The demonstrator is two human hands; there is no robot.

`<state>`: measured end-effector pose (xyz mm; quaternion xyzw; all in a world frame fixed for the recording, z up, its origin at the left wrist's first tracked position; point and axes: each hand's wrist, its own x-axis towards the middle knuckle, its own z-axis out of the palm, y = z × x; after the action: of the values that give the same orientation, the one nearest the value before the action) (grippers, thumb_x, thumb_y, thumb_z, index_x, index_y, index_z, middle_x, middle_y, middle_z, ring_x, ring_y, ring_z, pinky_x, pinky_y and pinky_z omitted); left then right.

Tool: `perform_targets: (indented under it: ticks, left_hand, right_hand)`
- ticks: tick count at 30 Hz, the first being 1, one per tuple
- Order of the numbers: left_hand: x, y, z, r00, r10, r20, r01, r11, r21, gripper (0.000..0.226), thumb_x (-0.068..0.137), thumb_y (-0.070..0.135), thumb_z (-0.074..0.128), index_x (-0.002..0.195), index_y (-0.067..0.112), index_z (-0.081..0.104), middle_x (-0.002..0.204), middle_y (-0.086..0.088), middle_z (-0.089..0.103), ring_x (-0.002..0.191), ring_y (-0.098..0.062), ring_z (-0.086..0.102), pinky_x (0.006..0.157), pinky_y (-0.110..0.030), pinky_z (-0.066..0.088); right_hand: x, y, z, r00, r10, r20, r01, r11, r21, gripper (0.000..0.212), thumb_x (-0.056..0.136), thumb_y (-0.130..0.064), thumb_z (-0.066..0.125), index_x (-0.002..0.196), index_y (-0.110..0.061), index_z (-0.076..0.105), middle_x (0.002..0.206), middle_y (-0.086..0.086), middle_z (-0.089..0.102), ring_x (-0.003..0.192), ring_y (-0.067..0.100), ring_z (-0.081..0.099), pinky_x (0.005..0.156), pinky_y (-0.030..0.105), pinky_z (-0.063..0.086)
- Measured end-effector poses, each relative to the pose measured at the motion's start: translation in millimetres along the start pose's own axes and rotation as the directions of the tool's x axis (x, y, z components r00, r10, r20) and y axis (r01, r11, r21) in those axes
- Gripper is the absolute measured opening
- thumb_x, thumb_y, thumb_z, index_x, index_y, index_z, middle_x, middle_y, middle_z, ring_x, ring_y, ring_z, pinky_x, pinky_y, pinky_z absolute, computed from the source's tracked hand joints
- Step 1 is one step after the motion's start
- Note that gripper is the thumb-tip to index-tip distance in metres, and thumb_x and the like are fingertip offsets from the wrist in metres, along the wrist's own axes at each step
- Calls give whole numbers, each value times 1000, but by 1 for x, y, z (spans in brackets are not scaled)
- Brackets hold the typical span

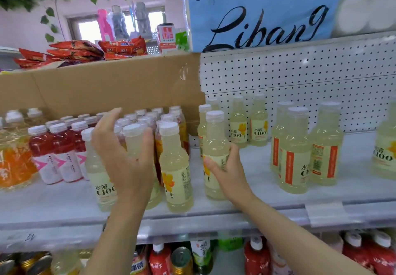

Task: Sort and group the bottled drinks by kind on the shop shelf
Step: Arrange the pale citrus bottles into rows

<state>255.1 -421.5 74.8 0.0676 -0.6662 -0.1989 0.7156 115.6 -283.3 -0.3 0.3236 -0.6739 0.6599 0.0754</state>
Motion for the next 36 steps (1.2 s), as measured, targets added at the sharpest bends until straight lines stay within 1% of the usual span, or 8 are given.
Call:
perform_targets:
  ticks: [3,9,12,19,23,28,32,36]
  left_hand:
    - [36,31,36,880,183,437,-186,982,-36,41,98,33,60,137,21,55,138,3,54,131,-13,44,105,-19,32]
    - [73,22,82,214,-24,977,-394,913,109,52,101,55,41,151,42,38,143,5,57,127,-15,55,95,-27,43]
    - [75,20,88,173,-65,983,-431,892,135,49,103,52,40,151,40,40,128,2,67,116,-19,61,91,-29,46]
    - [93,30,93,27,-131,991,-351,927,132,44,102,51,42,143,37,51,102,17,68,68,6,50,78,-19,40]
    - [123,22,110,12,-100,995,-256,961,100,63,91,67,37,133,28,64,120,6,71,104,-11,67,99,-35,51]
    - [148,-4,171,33,-135,990,-374,917,137,51,103,47,46,150,25,46,149,4,52,134,-18,49,110,-32,34]
    - [132,-28,214,-104,-165,981,-394,912,112,66,98,49,58,155,25,35,152,-2,47,135,-22,48,111,-36,37]
    - [118,-39,237,-139,-155,978,-471,879,72,46,91,39,72,132,24,59,123,-1,57,108,-17,52,86,-28,38]
  right_hand:
    - [4,3,10,998,34,58,-34,999,0,53,86,-24,75,122,-23,35,116,-7,51,104,4,57,89,26,51]
    - [9,-6,-1,961,60,270,-76,996,48,45,90,-31,71,124,-26,43,120,-9,59,105,-1,60,85,17,50]
    - [28,-10,-19,984,19,176,-39,993,114,31,100,-37,52,130,-32,45,123,-17,56,108,-13,54,89,10,44]
    - [122,23,-1,995,68,75,-38,938,-345,52,89,-40,66,131,-16,47,117,-6,54,107,12,53,90,34,46]
    - [143,42,16,977,162,139,-111,941,-321,86,66,-61,72,137,-22,41,125,-3,59,111,19,60,92,43,53]
    - [147,54,24,986,102,130,-69,969,-239,60,72,-47,79,120,-30,47,112,-12,62,104,9,61,85,31,51]
    - [146,58,17,975,58,213,-18,983,-185,71,77,-40,81,132,-33,38,126,-21,51,115,-3,51,95,25,44]
    - [146,61,0,952,138,272,-121,990,-79,71,87,-59,63,144,-24,41,135,-10,55,122,4,53,93,19,44]
